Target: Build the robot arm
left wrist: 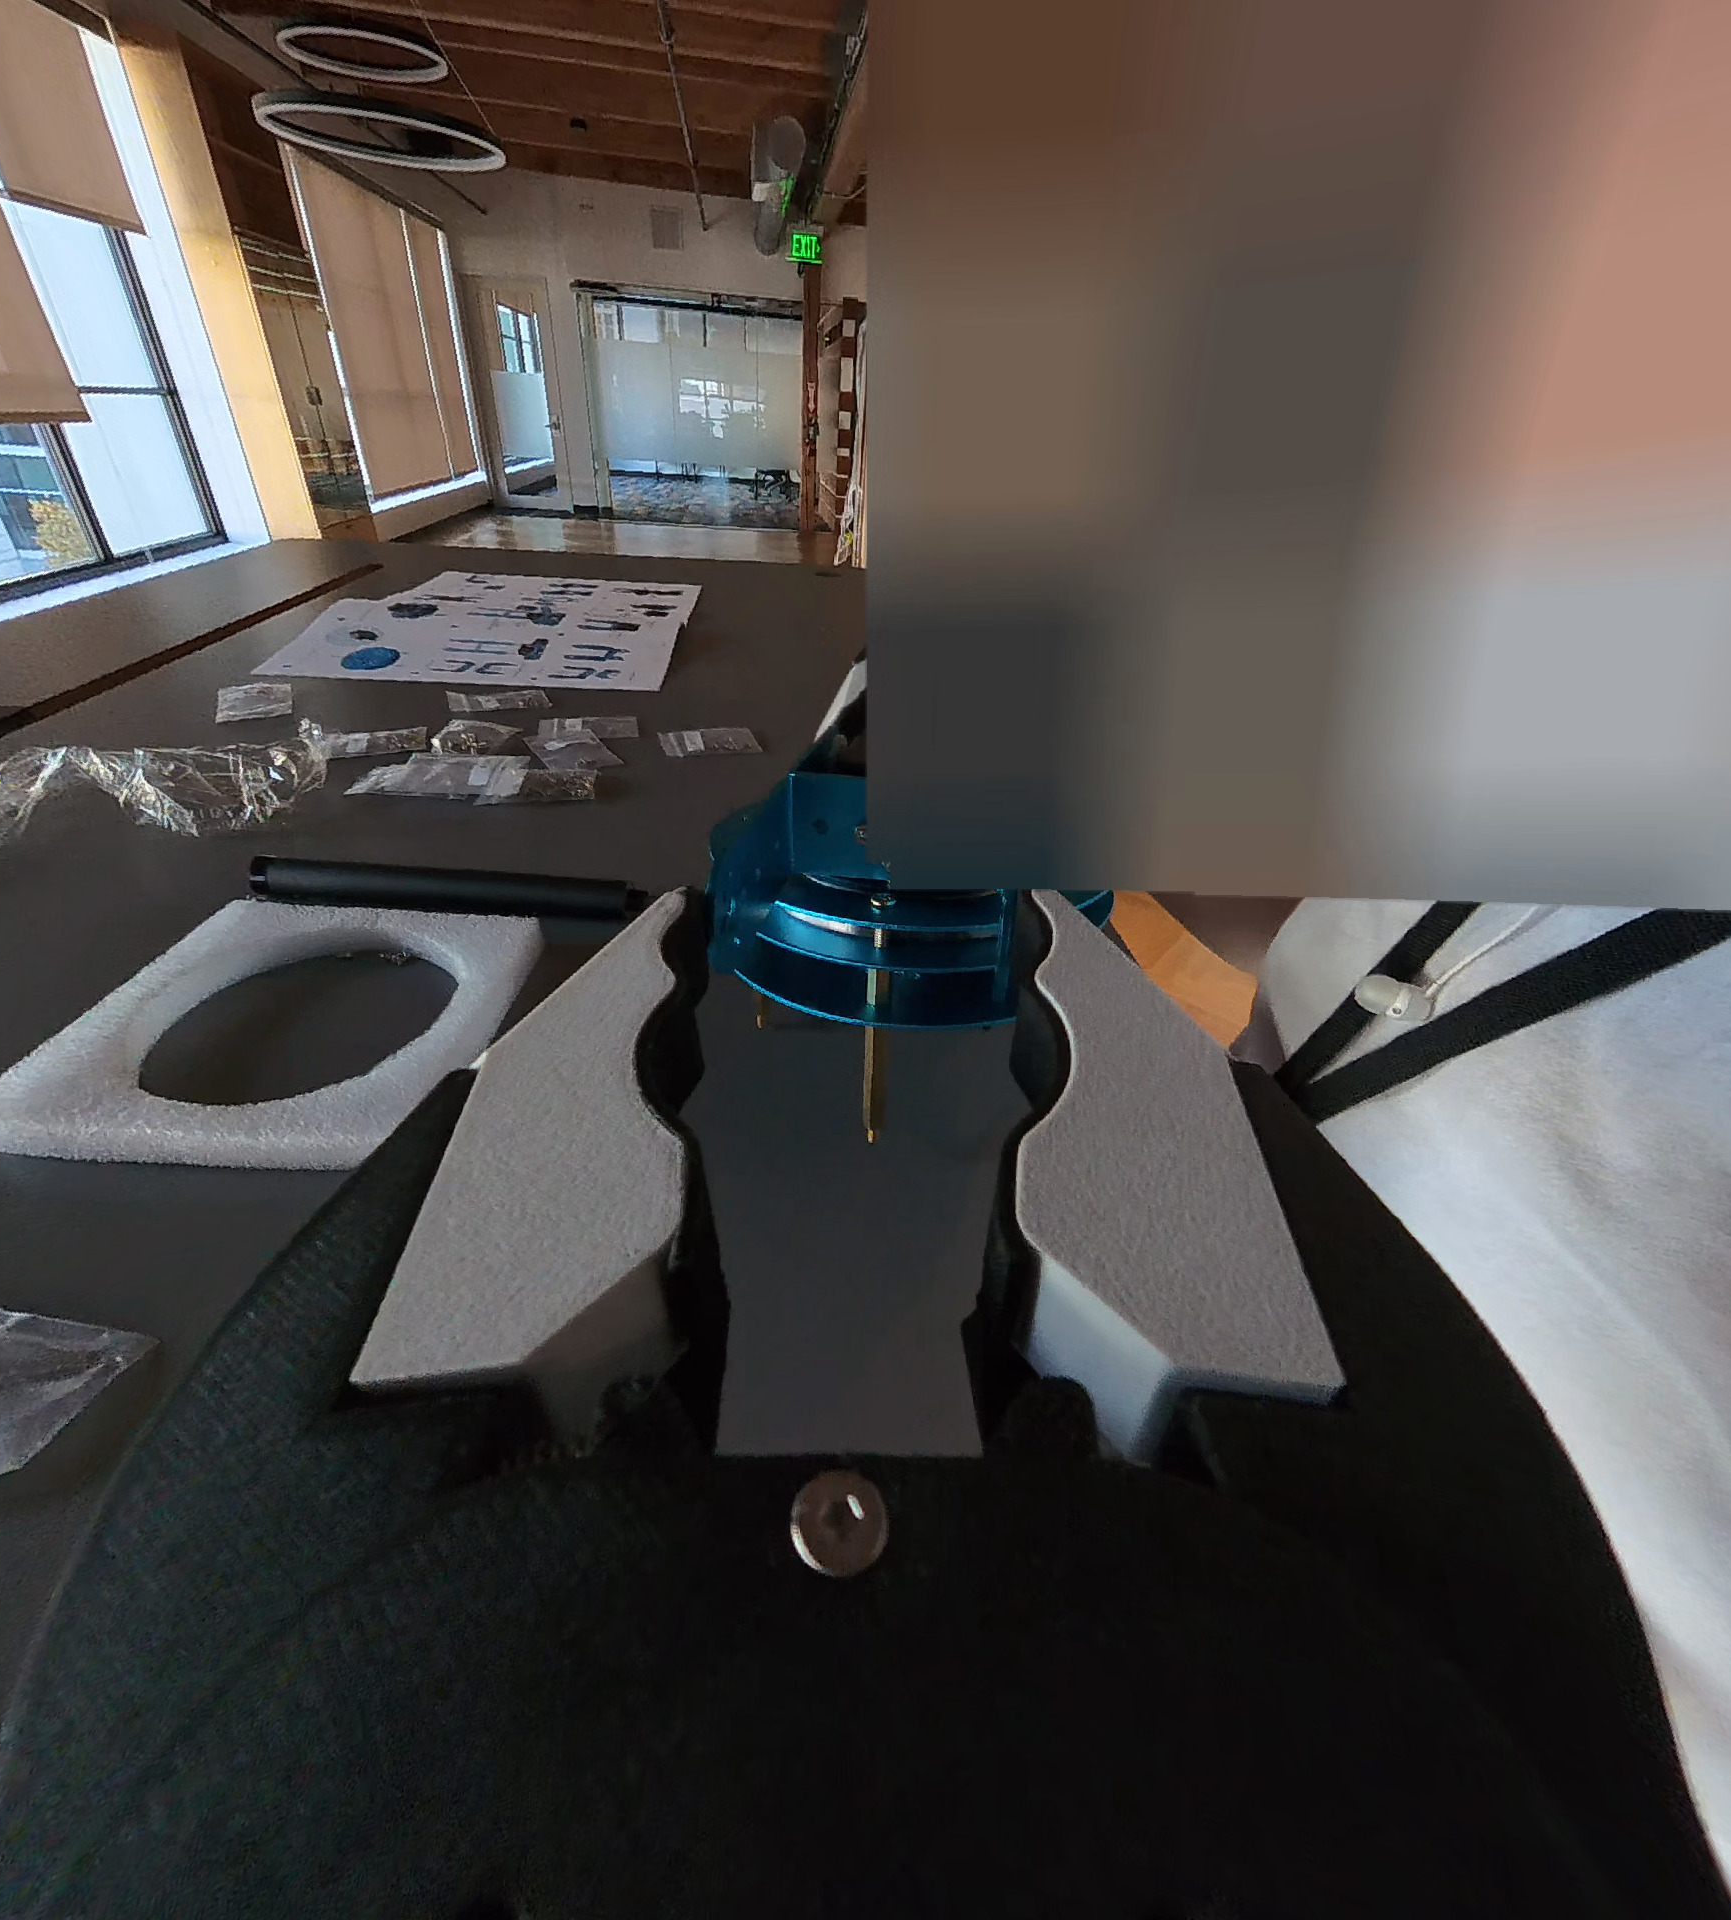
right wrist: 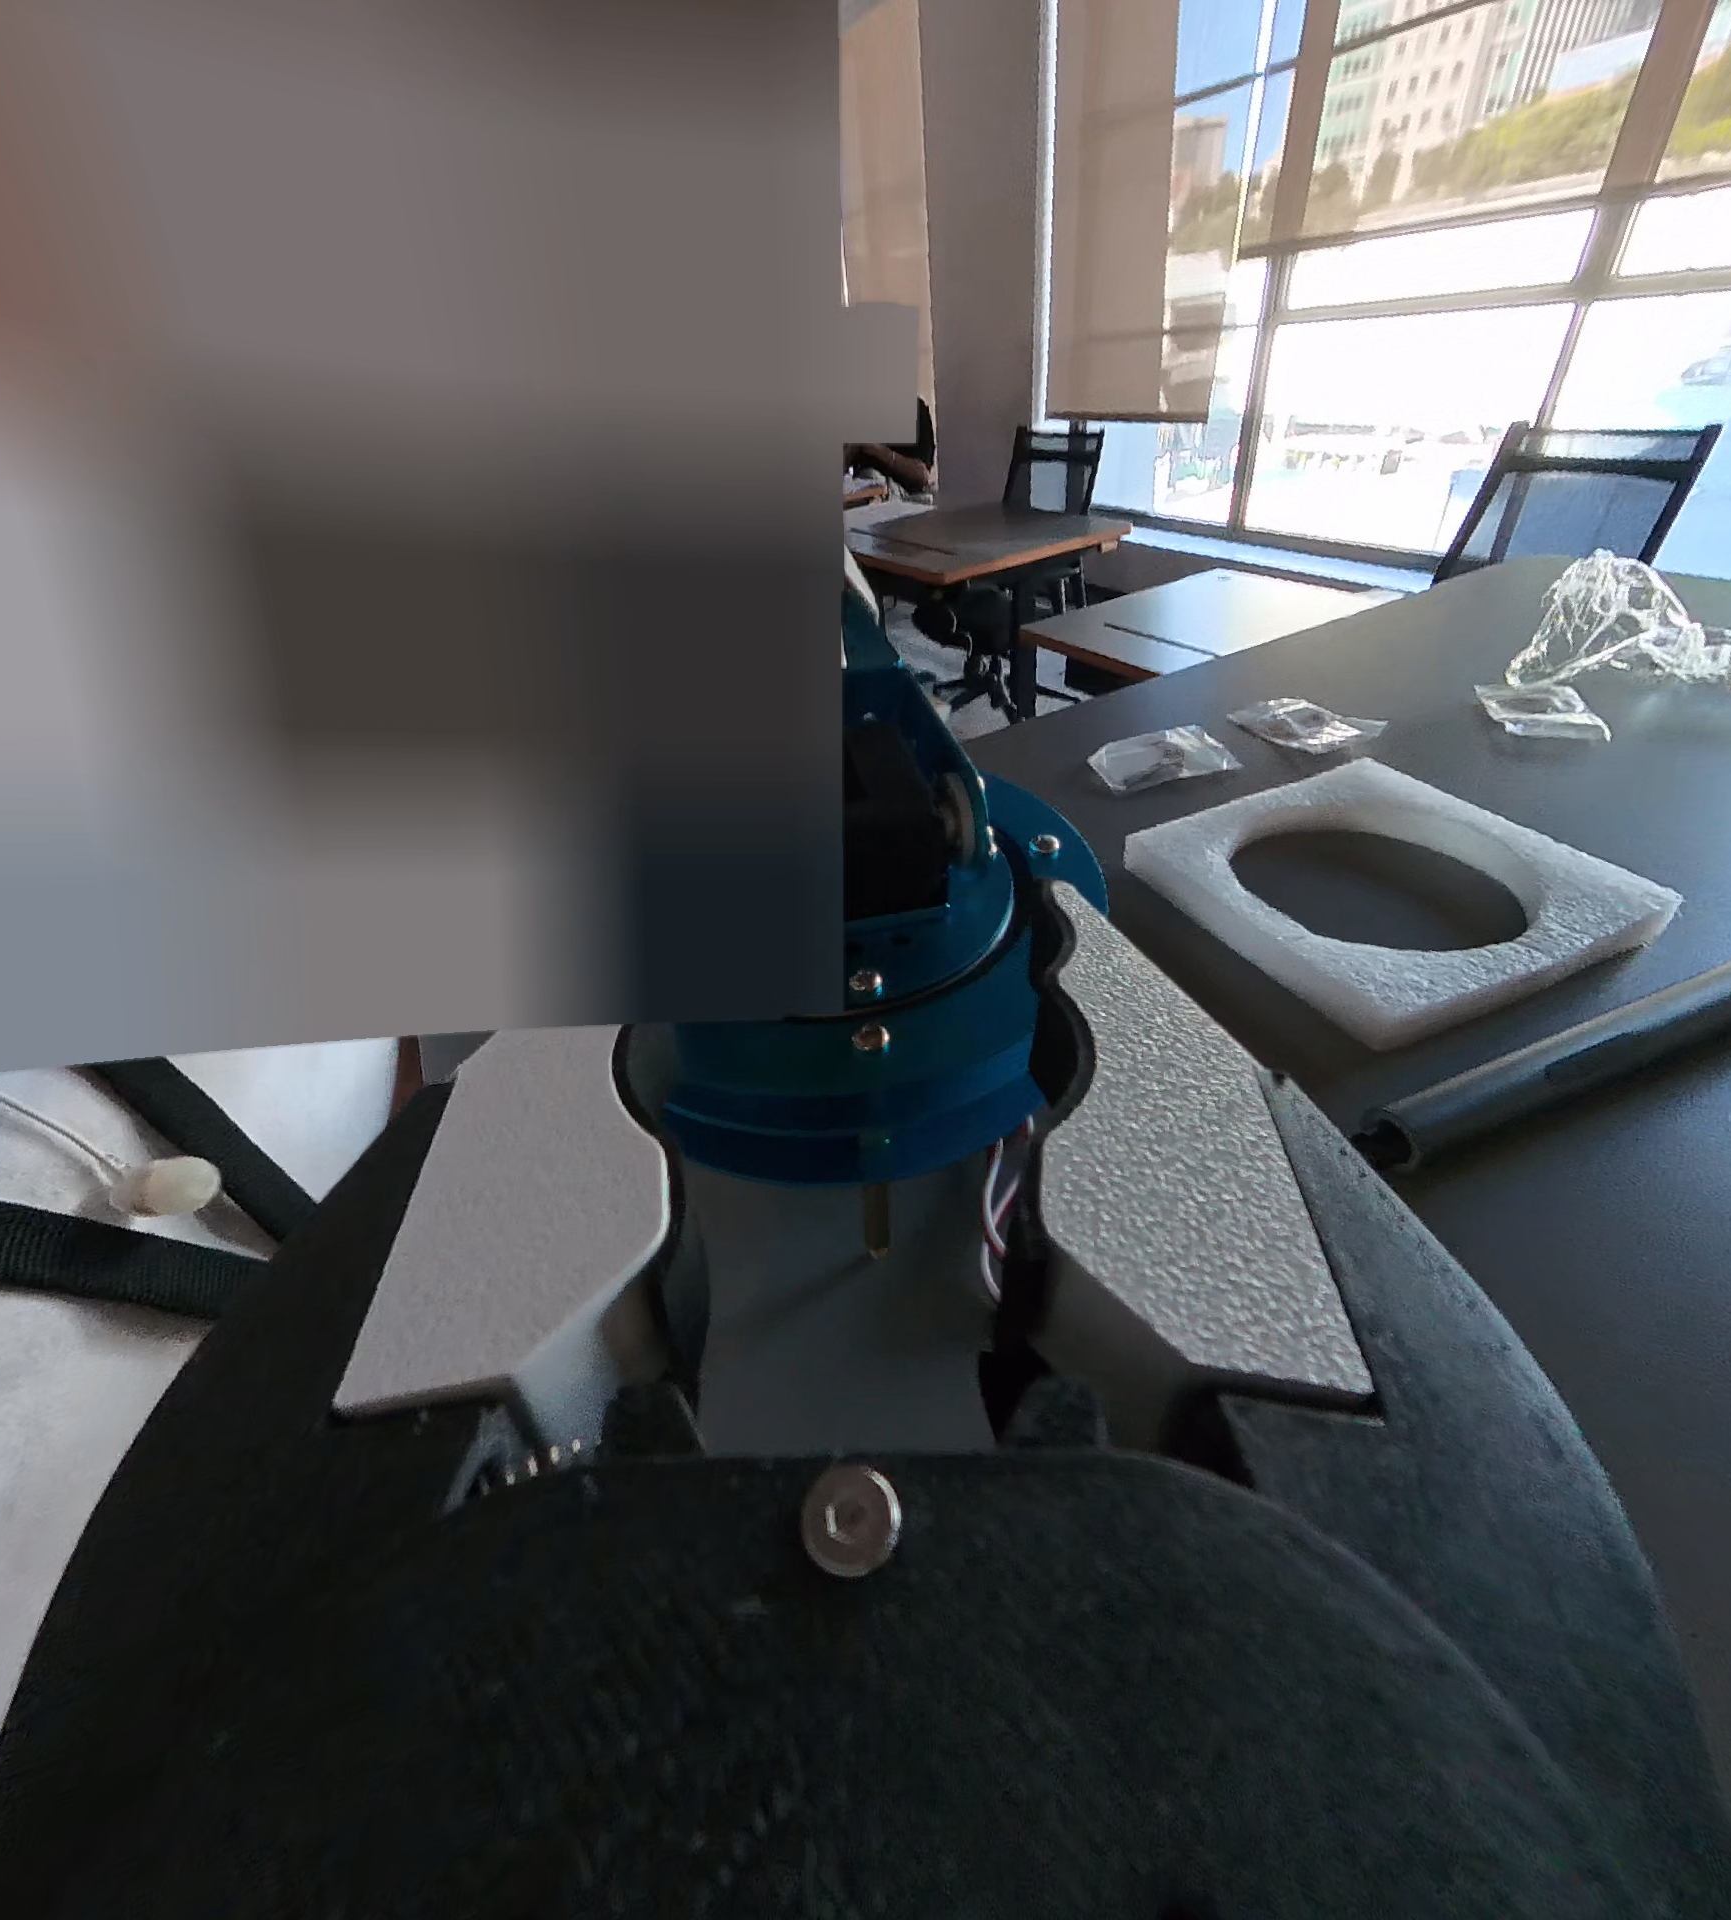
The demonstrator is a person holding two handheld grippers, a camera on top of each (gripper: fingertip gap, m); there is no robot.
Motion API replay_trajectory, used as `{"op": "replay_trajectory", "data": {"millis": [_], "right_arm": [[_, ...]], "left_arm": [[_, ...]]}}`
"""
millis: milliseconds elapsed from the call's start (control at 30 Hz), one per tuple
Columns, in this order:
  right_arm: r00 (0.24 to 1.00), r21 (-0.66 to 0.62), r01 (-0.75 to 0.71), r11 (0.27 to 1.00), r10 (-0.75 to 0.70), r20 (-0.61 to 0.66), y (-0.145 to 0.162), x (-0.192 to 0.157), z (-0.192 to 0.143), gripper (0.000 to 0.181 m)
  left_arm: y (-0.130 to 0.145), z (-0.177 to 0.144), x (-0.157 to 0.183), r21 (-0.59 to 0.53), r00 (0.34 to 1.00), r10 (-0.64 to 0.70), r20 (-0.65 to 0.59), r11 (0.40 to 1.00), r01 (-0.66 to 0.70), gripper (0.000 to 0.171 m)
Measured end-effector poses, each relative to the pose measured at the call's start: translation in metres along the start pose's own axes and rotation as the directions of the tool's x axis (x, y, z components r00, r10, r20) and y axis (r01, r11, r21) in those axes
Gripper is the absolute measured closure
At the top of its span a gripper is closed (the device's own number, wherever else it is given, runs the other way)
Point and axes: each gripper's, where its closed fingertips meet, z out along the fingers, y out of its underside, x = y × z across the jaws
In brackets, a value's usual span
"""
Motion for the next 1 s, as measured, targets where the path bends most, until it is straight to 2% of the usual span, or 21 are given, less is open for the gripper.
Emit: {"op": "replay_trajectory", "data": {"millis": [33,100,233,467,800,1000], "right_arm": [[1.000,-0.015,0.005,1.000,-0.005,-0.004,0.002,0.002,0.001,0.113],[1.000,-0.013,0.015,1.000,-0.014,0.002,0.000,0.004,0.003,0.113],[0.998,-0.002,-0.038,0.999,0.038,0.055,-0.007,0.006,0.005,0.124],[0.984,-0.016,-0.131,0.991,0.132,0.117,-0.006,0.015,0.002,0.122],[0.946,0.013,-0.289,0.957,0.284,0.158,-0.005,0.027,-0.005,0.119],[0.913,0.019,-0.385,0.923,0.378,0.154,-0.004,0.035,-0.006,0.123]], "left_arm": [[-0.001,0.001,-0.001,-0.002,1.000,-0.008,0.000,1.000,0.008,0.115],[-0.004,0.004,-0.003,-0.003,1.000,-0.028,0.001,1.000,0.028,0.115],[-0.009,0.009,-0.009,0.001,0.997,-0.077,-0.001,0.997,0.077,0.115],[-0.018,0.019,-0.018,-0.004,0.991,-0.136,-0.006,0.991,0.136,0.115],[-0.024,0.033,-0.028,-0.075,0.991,-0.133,0.013,0.988,0.134,0.114],[-0.029,0.040,-0.039,-0.069,0.975,-0.221,0.022,0.973,0.222,0.114]]}}
